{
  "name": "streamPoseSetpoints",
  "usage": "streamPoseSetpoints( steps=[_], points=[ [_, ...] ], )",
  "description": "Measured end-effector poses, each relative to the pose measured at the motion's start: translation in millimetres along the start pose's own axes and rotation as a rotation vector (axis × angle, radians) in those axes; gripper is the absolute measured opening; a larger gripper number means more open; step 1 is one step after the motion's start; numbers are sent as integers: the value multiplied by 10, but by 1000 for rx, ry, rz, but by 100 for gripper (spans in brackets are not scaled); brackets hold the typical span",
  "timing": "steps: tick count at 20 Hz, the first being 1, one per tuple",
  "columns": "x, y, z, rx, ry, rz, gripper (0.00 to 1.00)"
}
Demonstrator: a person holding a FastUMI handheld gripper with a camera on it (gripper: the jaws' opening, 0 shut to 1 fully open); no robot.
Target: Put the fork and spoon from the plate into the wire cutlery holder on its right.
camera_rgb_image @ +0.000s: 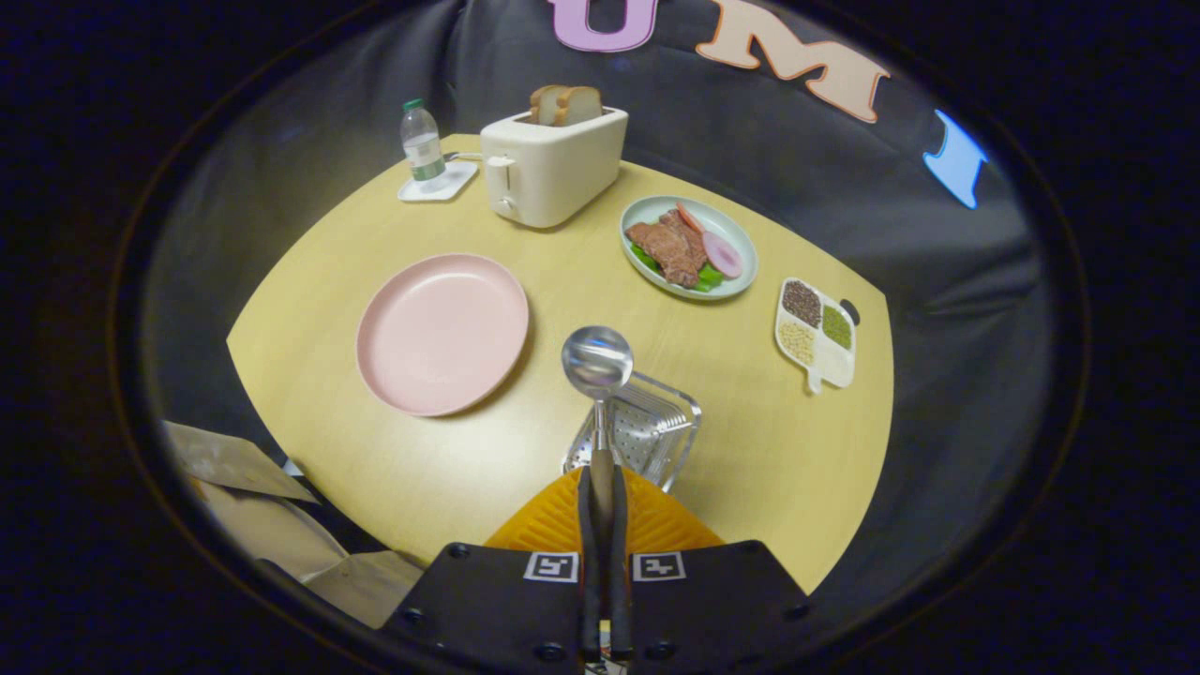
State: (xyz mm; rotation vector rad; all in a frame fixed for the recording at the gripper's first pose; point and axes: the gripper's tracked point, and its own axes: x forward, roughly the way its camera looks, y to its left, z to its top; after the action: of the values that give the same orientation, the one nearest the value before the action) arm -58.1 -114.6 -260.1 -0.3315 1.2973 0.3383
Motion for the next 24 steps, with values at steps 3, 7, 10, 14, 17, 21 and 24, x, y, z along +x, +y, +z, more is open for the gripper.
streamPoseSetpoints(
  steps=[3, 7, 10, 14, 17, 21, 24],
  points=[
    [-52, -123, -147, -1, 29, -9, 7],
    [-54, -176, -197, 30, 39, -8, 11],
    [-61, -215, -103, 57, 0, -18, 15],
    [-131, -191, 19, 84, -59, -9, 52],
    [-211, -120, 136, 114, -129, -6, 79],
    [-498, 84, 514, 195, -334, 8, 100],
    [-817, 139, 853, 256, -536, -18, 100]
  ],
)
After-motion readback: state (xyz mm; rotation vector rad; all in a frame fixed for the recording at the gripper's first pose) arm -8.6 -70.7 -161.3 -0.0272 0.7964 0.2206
